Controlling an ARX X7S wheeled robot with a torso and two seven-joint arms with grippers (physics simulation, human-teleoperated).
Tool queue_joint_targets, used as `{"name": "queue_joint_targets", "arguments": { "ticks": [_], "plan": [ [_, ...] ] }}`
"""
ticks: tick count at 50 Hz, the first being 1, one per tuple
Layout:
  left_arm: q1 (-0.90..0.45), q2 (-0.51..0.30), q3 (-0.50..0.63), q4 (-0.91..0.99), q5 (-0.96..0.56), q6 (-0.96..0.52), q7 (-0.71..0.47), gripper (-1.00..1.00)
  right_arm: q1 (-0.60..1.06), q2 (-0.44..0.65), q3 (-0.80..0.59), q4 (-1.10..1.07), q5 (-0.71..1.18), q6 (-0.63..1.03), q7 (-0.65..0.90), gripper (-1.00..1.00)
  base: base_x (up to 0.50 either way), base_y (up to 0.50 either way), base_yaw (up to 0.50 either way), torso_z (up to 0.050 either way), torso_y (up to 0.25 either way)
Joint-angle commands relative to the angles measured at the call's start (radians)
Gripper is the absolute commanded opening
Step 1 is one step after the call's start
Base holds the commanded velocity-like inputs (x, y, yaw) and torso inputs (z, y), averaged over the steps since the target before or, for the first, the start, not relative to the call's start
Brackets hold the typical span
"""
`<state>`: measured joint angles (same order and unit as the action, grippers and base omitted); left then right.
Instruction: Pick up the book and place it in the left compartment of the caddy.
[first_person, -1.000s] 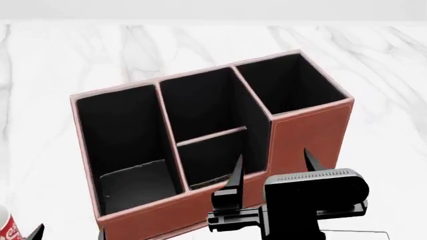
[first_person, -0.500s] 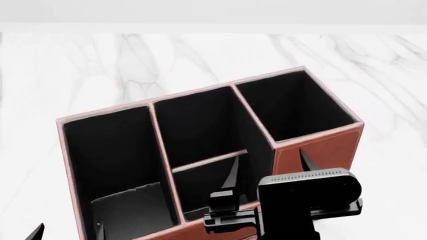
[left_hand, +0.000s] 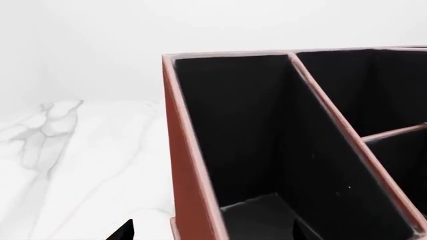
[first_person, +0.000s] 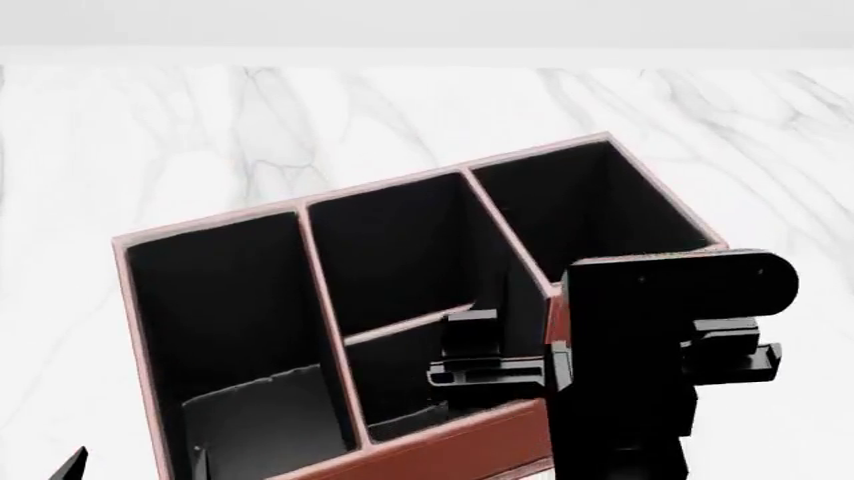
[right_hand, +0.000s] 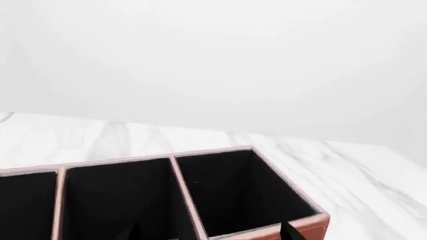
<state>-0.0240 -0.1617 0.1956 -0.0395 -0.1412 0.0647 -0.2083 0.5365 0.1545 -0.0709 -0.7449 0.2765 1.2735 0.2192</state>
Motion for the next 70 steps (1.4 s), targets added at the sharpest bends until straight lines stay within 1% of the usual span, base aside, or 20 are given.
{"name": "queue_joint_targets", "arguments": {
  "ticks": [1,11,15,17,19,20,22,23,24,25,28,29,30,31,32,38,40,48,60,70],
  "plan": [
    [-0.002,-0.005,0.006,-0.002,-0.006,0.001,-0.008,1.00,0.180,-0.009,0.063,-0.100,0.068,0.285,0.012,1.00,0.00,0.00,0.00,0.000,0.000],
    [-0.003,-0.010,0.011,0.000,-0.012,0.002,-0.014,1.00,0.194,0.010,0.067,-0.072,0.129,0.296,0.048,1.00,0.00,0.00,0.00,0.000,0.000],
    [-0.002,-0.012,0.012,0.002,-0.015,0.003,-0.016,1.00,0.238,0.109,0.032,-0.019,0.404,0.296,0.259,1.00,0.00,0.00,0.00,0.000,0.000],
    [-0.003,-0.013,0.013,0.001,-0.015,0.003,-0.018,1.00,0.258,0.136,0.023,0.002,0.515,0.294,0.311,1.00,0.00,0.00,0.00,0.000,0.000],
    [-0.004,-0.014,0.014,0.000,-0.015,0.004,-0.018,1.00,0.341,0.253,-0.117,0.105,0.752,0.296,0.482,1.00,0.00,0.00,0.00,0.000,0.000],
    [-0.004,-0.014,0.015,-0.001,-0.017,0.003,-0.018,1.00,0.357,0.265,-0.119,0.108,0.807,0.294,0.522,1.00,0.00,0.00,0.00,0.000,0.000],
    [-0.006,-0.014,0.017,-0.004,-0.017,0.003,-0.019,1.00,0.417,0.301,-0.111,0.182,1.077,0.291,0.629,1.00,0.00,0.00,0.00,0.000,0.000],
    [-0.006,-0.014,0.018,-0.006,-0.017,0.005,-0.019,1.00,0.443,0.312,-0.112,0.195,1.148,0.290,0.670,1.00,0.00,0.00,0.00,0.000,0.000],
    [-0.004,-0.014,0.019,-0.007,-0.019,0.008,-0.017,1.00,0.533,0.348,-0.143,0.282,1.298,0.279,0.813,1.00,0.00,0.00,0.00,0.000,0.000],
    [-0.005,-0.014,0.019,-0.007,-0.019,0.008,-0.018,1.00,0.559,0.357,-0.162,0.298,1.448,0.266,0.850,1.00,0.00,0.00,0.00,0.000,0.000],
    [-0.007,-0.016,0.019,-0.007,-0.026,0.005,-0.018,1.00,0.629,0.382,-0.207,0.356,1.592,0.231,0.902,1.00,0.00,0.00,0.00,0.000,0.000],
    [-0.020,-0.011,0.020,-0.030,-0.023,-0.001,-0.022,1.00,0.779,0.504,-0.357,0.506,1.635,0.297,0.752,1.00,0.00,0.00,0.00,0.000,0.000],
    [-0.020,-0.011,0.021,-0.031,-0.023,-0.001,-0.023,1.00,0.929,0.513,-0.507,0.507,1.586,0.292,0.602,1.00,0.00,0.00,0.00,0.000,0.000],
    [-0.021,-0.011,0.022,-0.031,-0.023,0.000,-0.024,1.00,0.955,0.520,-0.637,0.511,1.570,0.286,0.452,1.00,0.00,0.00,0.00,0.000,0.000],
    [-0.022,-0.011,0.022,-0.033,-0.023,0.000,-0.024,1.00,0.963,0.525,-0.654,0.510,1.562,0.286,0.330,1.00,0.00,0.00,0.00,0.000,0.000],
    [-0.023,-0.013,0.027,-0.036,-0.023,0.002,-0.028,1.00,1.010,0.560,-0.747,0.412,1.429,0.286,0.139,1.00,0.00,0.00,0.00,0.000,0.000],
    [-0.023,-0.014,0.028,-0.037,-0.024,0.002,-0.029,1.00,1.027,0.576,-0.767,0.353,1.389,0.284,0.040,1.00,0.00,0.00,0.00,0.000,0.000],
    [-0.025,-0.017,0.033,-0.041,-0.026,0.005,-0.032,1.00,1.106,0.614,-0.895,0.324,1.395,0.282,-0.040,1.00,0.00,0.00,0.00,0.000,0.000],
    [-0.026,-0.021,0.040,-0.043,-0.030,0.007,-0.037,1.00,1.241,0.638,-1.082,0.351,1.398,0.288,-0.087,1.00,0.00,0.00,0.00,0.000,0.000],
    [-0.026,-0.025,0.045,-0.043,-0.032,0.007,-0.043,1.00,1.278,0.656,-1.167,0.354,1.413,0.261,-0.087,1.00,0.00,0.00,0.00,0.000,0.000]
  ]
}}
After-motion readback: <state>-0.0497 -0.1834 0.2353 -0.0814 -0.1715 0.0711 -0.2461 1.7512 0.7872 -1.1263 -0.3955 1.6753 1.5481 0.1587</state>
